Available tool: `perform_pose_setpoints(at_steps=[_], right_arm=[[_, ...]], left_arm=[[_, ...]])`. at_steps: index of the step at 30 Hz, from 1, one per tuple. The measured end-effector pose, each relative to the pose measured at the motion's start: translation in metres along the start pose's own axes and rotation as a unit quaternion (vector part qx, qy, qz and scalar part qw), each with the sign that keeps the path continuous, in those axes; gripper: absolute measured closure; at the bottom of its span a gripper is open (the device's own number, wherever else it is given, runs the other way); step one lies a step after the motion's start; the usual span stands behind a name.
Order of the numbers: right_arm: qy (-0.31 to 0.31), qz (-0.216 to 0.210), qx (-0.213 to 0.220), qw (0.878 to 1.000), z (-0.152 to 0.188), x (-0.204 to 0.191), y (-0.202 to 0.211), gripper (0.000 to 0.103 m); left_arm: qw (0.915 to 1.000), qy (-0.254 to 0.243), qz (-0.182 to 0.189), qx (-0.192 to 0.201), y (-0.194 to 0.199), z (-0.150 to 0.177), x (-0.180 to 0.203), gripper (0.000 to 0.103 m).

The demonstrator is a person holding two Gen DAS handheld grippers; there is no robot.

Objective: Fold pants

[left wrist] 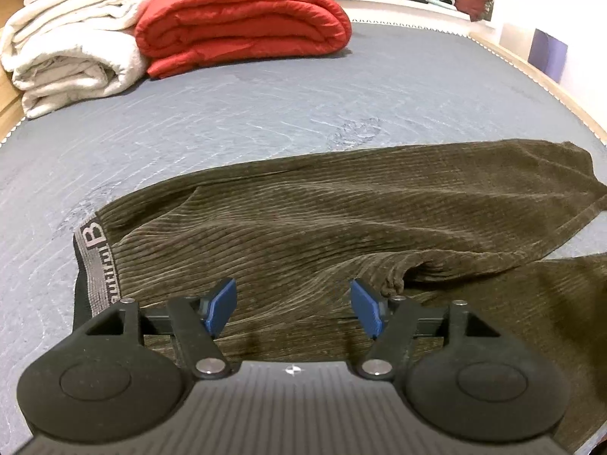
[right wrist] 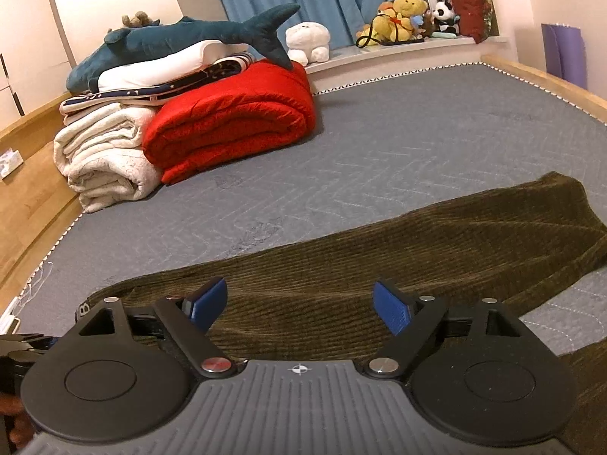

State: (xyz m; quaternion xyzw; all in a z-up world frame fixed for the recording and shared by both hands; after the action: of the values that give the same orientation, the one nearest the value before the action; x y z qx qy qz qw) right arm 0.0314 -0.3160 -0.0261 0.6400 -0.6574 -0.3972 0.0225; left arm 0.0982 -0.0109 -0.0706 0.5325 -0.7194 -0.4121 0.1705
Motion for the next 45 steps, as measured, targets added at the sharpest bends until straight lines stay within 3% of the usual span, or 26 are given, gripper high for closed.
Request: perform_pose_setpoints(at_steps=[19, 20, 22, 23, 24, 26, 32, 40, 42, 45], right_arm=[[-0.005, -0.019, -0.004, 1.000, -0.004, -0.002, 0.001, 0.015], [-0.006, -0.018, -0.004, 1.000, -0.004, -0.002, 0.001, 0.015], [-0.010, -0.016, -0.003, 1.000, -0.004, -0.001, 0.001, 0.015], [-0.012, -0.015, -0.003, 1.000, -0.004, -0.002, 0.000, 0.015], [-0.014, -0.015, -0.002, 1.000, -0.004, -0.002, 0.001, 0.015], [-0.018, -0.017, 0.001, 1.000, -0.005, -0.003, 0.001, 0.015], [-0.026, -0.024, 0.005, 0.999, -0.009, -0.002, 0.003, 0.015], [-0.039, -0.040, 0.000, 0.998, -0.015, -0.005, 0.006, 0.015], [-0.040, -0.041, 0.001, 0.998, -0.017, -0.004, 0.007, 0.015], [-0.040, -0.039, 0.004, 0.998, -0.019, -0.004, 0.008, 0.015]], left_arm=[[0.9998, 0.018, 0.002, -0.002, -0.005, 0.000, -0.008, 0.031], [0.9997, 0.025, 0.008, 0.001, -0.004, 0.000, -0.012, 0.036], [0.9989, 0.044, 0.011, 0.008, -0.001, -0.001, -0.026, 0.057], [0.9982, 0.058, 0.012, 0.010, 0.001, 0.000, -0.037, 0.077], [0.9974, 0.069, 0.013, 0.012, 0.003, 0.002, -0.046, 0.087], [0.9953, 0.095, 0.011, 0.015, 0.006, 0.005, -0.067, 0.092], [0.9905, 0.137, -0.003, 0.015, 0.008, 0.004, -0.121, 0.092], [0.9975, 0.063, -0.027, 0.017, -0.051, -0.034, -0.159, 0.086], [0.9989, 0.041, -0.021, 0.011, -0.074, -0.040, -0.164, 0.062], [0.9997, 0.008, -0.022, 0.007, -0.104, -0.047, -0.172, 0.035]])
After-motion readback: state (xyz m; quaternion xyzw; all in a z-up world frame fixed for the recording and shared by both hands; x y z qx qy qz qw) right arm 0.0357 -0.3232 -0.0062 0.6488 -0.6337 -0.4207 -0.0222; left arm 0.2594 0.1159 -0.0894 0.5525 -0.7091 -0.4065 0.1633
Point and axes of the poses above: each gripper's, at about its wrist camera, not at the fingertips, and y roughly against the way its jaws point, x to its right, z to its underside, the point moved 5 cm from there along -y, roughly the way its jaws point, and after that the axes turned 12 degrees about -y, right-handed, at the moved point
